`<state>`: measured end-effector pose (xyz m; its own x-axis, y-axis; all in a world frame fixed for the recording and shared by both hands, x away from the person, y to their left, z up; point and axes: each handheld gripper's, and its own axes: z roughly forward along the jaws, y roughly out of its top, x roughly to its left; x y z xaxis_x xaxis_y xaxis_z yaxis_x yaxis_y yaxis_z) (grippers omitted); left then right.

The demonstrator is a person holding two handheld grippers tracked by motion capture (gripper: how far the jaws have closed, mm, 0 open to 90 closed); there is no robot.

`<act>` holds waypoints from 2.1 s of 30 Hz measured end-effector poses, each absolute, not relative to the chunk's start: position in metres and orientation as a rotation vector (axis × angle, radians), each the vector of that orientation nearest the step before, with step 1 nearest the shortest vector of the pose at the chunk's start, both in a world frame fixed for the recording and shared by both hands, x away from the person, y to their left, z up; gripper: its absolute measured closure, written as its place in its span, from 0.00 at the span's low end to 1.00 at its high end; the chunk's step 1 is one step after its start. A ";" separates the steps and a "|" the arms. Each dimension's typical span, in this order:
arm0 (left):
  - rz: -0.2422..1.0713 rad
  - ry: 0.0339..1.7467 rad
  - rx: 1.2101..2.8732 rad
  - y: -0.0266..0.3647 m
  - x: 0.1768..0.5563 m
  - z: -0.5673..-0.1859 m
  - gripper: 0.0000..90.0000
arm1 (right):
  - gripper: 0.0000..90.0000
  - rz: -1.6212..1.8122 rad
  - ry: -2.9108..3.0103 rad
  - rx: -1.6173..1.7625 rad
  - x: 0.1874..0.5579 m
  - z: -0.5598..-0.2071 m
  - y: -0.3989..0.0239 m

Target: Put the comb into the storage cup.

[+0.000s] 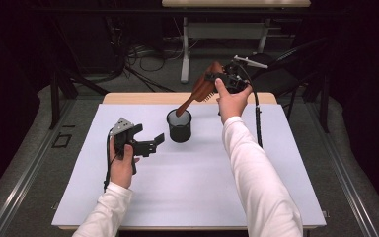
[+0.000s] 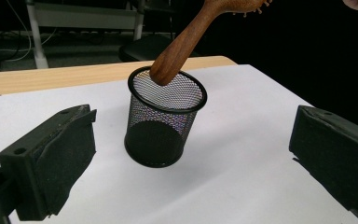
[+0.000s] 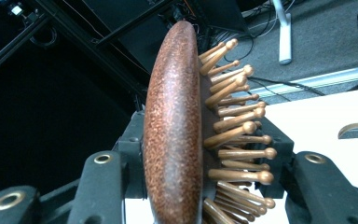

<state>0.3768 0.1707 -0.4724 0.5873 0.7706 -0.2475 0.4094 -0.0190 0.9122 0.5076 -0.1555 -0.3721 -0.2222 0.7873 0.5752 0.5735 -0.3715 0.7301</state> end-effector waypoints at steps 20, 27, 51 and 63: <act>0.380 1.003 1.641 0.171 0.377 -0.473 0.00 | 0.54 1.629 1.630 1.782 0.508 -0.375 -0.149; 0.379 1.004 1.640 0.171 0.377 -0.472 0.00 | 0.54 1.618 1.633 1.780 0.508 -0.383 -0.143; 0.378 1.006 1.638 0.172 0.377 -0.472 0.00 | 0.54 1.559 1.696 1.774 0.508 -0.405 -0.129; 0.377 1.005 1.639 0.171 0.377 -0.472 0.00 | 0.54 1.544 1.718 1.797 0.508 -0.418 -0.126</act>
